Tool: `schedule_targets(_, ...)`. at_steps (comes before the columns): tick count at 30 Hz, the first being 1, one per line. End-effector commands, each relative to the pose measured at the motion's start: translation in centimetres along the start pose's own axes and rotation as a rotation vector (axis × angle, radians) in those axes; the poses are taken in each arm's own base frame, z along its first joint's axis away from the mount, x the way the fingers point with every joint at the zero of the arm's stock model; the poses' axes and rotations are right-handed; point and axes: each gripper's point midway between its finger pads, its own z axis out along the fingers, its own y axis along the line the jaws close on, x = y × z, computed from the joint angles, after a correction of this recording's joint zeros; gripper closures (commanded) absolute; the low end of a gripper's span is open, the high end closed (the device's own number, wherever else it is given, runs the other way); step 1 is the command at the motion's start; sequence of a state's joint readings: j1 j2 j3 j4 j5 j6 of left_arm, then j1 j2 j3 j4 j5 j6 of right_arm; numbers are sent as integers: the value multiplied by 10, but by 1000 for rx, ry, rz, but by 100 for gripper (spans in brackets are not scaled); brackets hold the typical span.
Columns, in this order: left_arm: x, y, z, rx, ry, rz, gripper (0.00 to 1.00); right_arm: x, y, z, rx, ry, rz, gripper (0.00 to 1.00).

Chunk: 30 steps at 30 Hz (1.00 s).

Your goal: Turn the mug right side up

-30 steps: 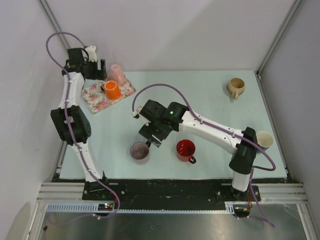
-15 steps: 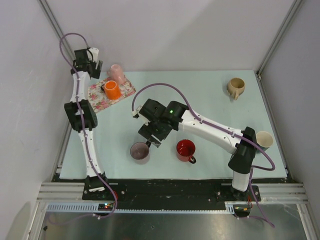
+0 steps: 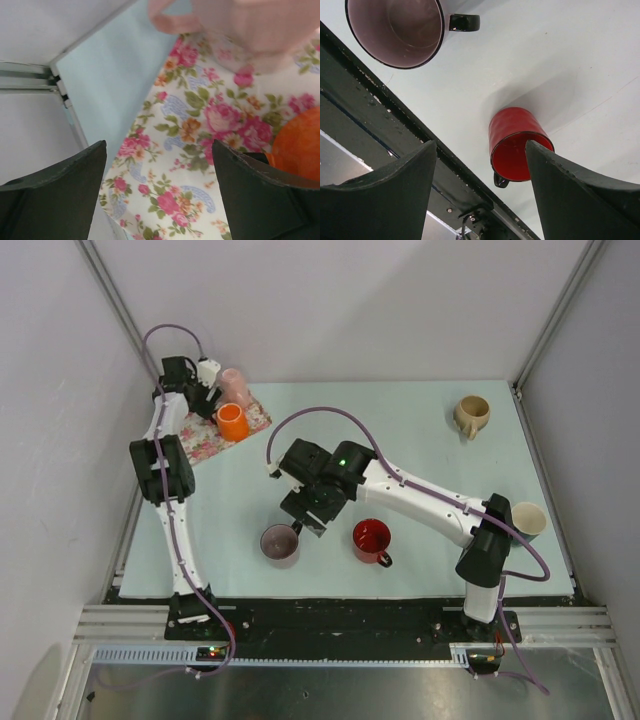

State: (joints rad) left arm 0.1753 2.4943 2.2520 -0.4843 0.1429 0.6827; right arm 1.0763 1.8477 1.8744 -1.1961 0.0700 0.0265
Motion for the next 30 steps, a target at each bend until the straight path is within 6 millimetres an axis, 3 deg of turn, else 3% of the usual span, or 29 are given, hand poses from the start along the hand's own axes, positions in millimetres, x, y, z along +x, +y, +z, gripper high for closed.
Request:
schedule_targets(1,-46,12,-45,-10,-112,70,11,-3,0,-6,7,-15,4,24)
schedule_targets(5,-37,10,-59,7,-98,77,13,1,2,-5,5,-13,5,24)
schedule_targets(9,-30,-8,-79,80,-116,157,13,6,3,-3,-2,-8,7,24)
schedule_targets(15,-45,-22,-102,215,-282,227,16,8,7,0,-15,7,-5,24)
schedule_targets(20,-41,-30,-87,223,-290,429,25,9,10,1,-25,14,-11,24)
schedule_targets(24,-37,-29,-77,230,-302,624,21,13,11,1,-28,37,-11,24)
schedule_targets(30,-35,-51,-63,289,-298,803,22,14,11,2,-30,64,-3,24)
